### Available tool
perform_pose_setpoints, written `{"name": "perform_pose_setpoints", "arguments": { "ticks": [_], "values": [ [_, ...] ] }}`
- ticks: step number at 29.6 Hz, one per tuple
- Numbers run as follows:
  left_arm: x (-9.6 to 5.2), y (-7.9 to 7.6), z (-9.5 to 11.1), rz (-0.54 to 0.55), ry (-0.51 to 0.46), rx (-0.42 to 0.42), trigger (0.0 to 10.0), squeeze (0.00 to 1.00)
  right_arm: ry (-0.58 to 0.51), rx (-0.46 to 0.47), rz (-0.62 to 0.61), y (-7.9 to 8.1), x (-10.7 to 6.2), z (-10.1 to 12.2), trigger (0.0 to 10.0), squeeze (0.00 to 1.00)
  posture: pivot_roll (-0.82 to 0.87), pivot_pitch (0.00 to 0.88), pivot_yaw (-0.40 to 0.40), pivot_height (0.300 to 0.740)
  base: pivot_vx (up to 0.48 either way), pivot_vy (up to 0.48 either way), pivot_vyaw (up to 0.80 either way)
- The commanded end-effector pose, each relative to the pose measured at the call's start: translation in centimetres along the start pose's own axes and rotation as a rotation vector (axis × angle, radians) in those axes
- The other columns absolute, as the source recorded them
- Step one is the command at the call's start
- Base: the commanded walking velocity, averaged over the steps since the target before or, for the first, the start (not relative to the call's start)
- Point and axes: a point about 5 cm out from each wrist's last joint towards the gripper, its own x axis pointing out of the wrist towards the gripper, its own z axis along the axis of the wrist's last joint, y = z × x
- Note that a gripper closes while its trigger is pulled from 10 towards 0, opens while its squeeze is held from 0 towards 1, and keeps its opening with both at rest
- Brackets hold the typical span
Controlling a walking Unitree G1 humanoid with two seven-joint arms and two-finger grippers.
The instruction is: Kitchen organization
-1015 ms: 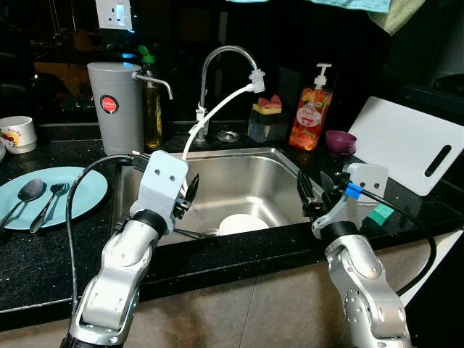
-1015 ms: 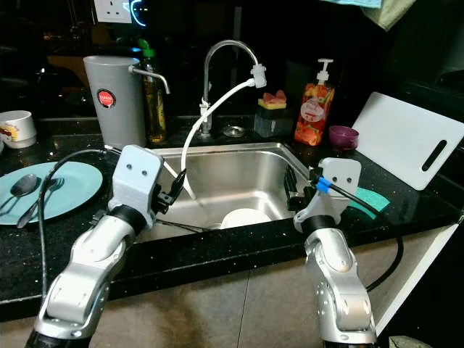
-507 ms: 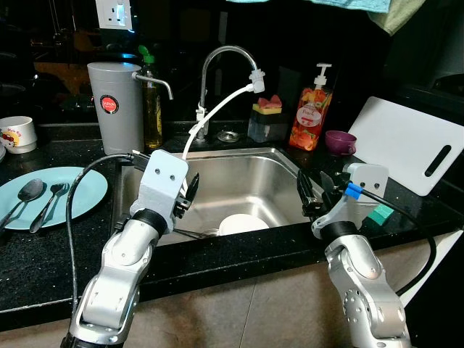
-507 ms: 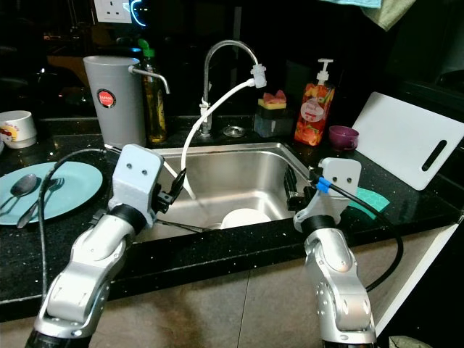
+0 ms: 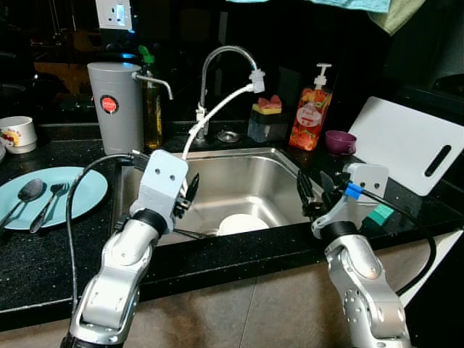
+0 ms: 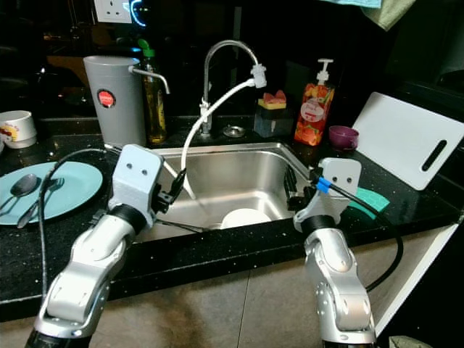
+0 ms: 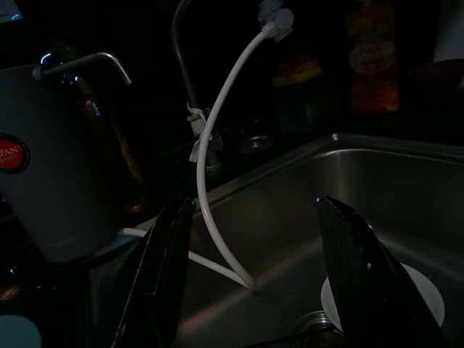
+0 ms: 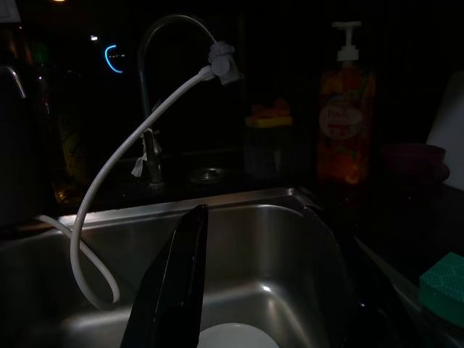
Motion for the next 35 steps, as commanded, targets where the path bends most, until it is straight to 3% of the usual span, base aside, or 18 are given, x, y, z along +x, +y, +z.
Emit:
{"name": "perform_pose_setpoints", "arguments": {
  "ticks": [1, 35],
  "values": [
    [0.20, -0.21, 0.08, -0.012, -0.005, 0.009, 10.0, 0.00, -0.008, -0.010, -0.003, -0.05, 0.14, 0.08, 10.0, 0.00, 0.18, 0.010, -0.103, 0.740, 0.000, 0.000, 0.00],
    [0.13, -0.18, 0.01, -0.012, 0.000, 0.009, 10.0, 0.00, -0.004, -0.009, -0.007, -0.07, 0.01, 0.03, 10.0, 0.00, 0.18, 0.019, -0.100, 0.740, 0.000, 0.000, 0.00]
  ]
}}
